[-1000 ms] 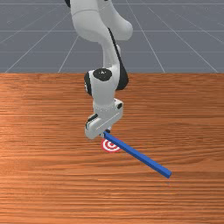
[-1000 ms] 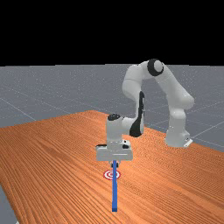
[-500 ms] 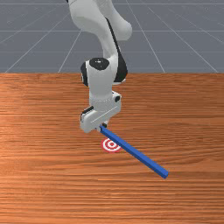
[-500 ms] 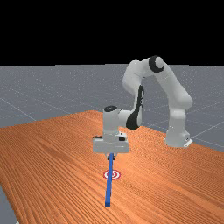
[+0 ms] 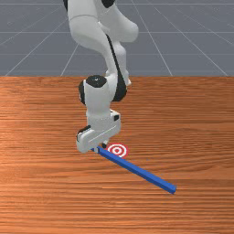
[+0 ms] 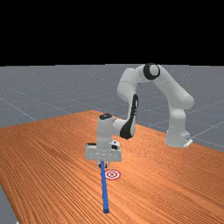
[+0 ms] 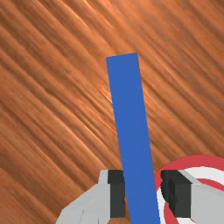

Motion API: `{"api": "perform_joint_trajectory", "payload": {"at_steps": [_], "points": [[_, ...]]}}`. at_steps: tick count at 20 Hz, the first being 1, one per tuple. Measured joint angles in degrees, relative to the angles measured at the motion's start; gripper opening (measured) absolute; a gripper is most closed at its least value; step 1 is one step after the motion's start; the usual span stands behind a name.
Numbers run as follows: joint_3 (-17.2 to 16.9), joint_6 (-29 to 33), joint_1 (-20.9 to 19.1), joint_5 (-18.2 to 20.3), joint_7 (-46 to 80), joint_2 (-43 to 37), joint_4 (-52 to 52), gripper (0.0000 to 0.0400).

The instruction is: Pull the pivot to the target area

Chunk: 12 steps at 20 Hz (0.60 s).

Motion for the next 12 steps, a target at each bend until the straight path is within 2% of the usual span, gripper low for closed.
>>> {"api": "perform_joint_trajectory", "payload": {"at_steps": [2, 4, 5, 6, 7, 8, 9, 10, 12], "points": [[1.1, -0.99, -0.9, 1.06, 0.0, -1.62, -0.6, 0.0048], [0.98, -0.86, -0.45, 0.94, 0.0, -1.92, -0.66, 0.0018], [-0.56, 0.05, 0.97, -0.69, 0.65, -2.69, -1.22, 0.0011], [-0.18, -0.99, 0.84, -0.41, 0.0, -2.53, -0.79, 0.0007], [0.16, -3.86, 0.95, 0.64, 0.0, -2.2, 0.26, 0.0161], [0.24, -4.02, 0.83, 0.73, 0.0, -2.43, -0.1, 0.0255], [0.38, -5.01, 0.75, 1.05, 0.0, -2.51, -0.08, 0.0312], [0.39, -4.65, 0.61, 0.98, 0.0, -2.82, -0.67, 0.0347], [-0.16, -0.63, 0.54, -0.99, 0.0, -2.53, -1.8, 0.038]]}}
